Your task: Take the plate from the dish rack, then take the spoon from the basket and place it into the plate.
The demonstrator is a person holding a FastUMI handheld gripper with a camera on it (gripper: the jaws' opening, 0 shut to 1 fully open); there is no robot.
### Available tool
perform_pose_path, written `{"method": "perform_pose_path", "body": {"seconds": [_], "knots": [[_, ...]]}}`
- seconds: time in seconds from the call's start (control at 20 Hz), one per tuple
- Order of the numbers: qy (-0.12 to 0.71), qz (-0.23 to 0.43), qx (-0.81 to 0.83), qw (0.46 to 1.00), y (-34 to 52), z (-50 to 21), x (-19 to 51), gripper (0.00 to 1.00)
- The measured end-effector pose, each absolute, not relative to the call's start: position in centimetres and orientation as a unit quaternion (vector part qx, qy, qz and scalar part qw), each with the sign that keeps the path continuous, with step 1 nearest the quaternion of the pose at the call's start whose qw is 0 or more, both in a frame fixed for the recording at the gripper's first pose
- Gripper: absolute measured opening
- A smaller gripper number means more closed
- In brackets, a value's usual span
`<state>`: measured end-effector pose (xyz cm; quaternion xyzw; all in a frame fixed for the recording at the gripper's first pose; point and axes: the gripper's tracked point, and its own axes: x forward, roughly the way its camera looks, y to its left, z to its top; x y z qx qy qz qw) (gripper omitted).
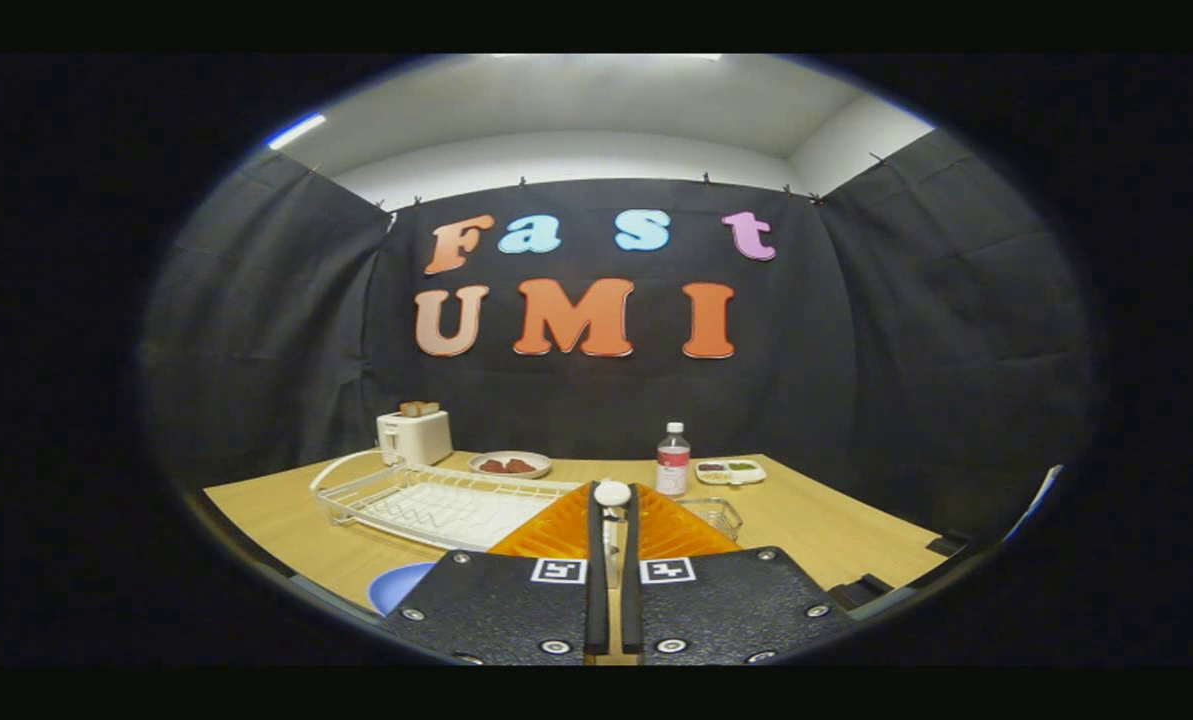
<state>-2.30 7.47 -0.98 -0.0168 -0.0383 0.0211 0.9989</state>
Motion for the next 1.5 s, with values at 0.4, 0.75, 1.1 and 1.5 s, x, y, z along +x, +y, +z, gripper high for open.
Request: {"method": "perform_pose_path", "body": {"seconds": [0.4,0.75,1.1,1.5], "knots": [[-0.011,0.095,-0.004,0.995,14.0,-5.1,-4.7,0.05],[0.021,0.128,-0.011,0.991,17.1,-9.6,-3.9,0.05],[0.047,0.146,-0.008,0.988,17.9,-12.1,-3.5,0.06],[0.076,0.130,-0.016,0.989,17.1,-13.1,-2.6,0.53]]}}
